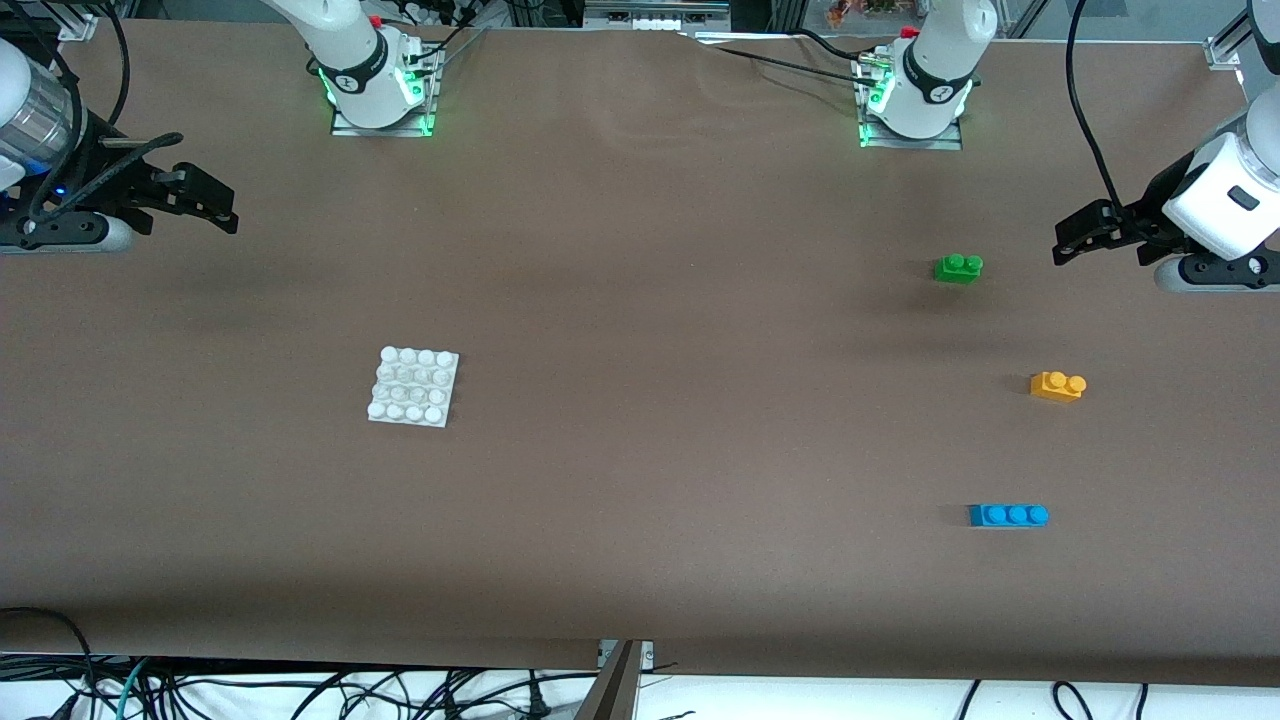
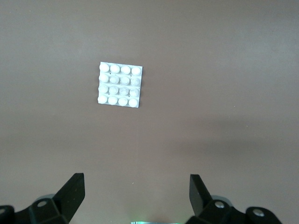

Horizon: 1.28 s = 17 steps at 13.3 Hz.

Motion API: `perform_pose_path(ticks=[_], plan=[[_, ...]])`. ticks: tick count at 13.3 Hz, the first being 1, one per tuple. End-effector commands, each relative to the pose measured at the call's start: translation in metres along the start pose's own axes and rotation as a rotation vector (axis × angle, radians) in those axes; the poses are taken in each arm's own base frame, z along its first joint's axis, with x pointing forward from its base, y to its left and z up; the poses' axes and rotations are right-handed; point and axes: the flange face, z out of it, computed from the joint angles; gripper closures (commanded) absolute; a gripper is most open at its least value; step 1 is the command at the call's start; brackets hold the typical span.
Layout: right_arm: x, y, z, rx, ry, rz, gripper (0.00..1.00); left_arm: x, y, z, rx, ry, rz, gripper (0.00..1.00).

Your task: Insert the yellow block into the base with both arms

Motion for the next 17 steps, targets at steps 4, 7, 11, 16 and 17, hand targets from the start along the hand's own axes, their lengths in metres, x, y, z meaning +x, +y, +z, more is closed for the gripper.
perform_pose_path(ticks=[4, 7, 11, 16, 17], plan=[[0.0019, -0.0003, -0.0074, 0.005, 0.012, 0.008, 0.01, 0.0016, -0.0009, -0.0068, 0.004, -0.004, 0.000, 0.00], [0.0030, -0.0003, -0.0086, 0.012, 0.019, 0.008, 0.00, 0.0017, -0.0019, -0.0068, 0.005, -0.004, 0.000, 0.00], [0.0049, -0.0006, -0.0073, 0.013, 0.021, 0.005, 0.00, 0.0019, -0.0019, -0.0076, 0.005, -0.001, -0.001, 0.00], [0.0052, -0.0005, -0.0064, 0.011, 0.018, 0.000, 0.00, 0.0017, -0.0019, -0.0075, 0.005, -0.003, -0.001, 0.00], [0.0052, -0.0005, -0.0057, 0.011, 0.016, 0.008, 0.00, 0.0017, -0.0019, -0.0068, 0.005, -0.004, -0.001, 0.00]])
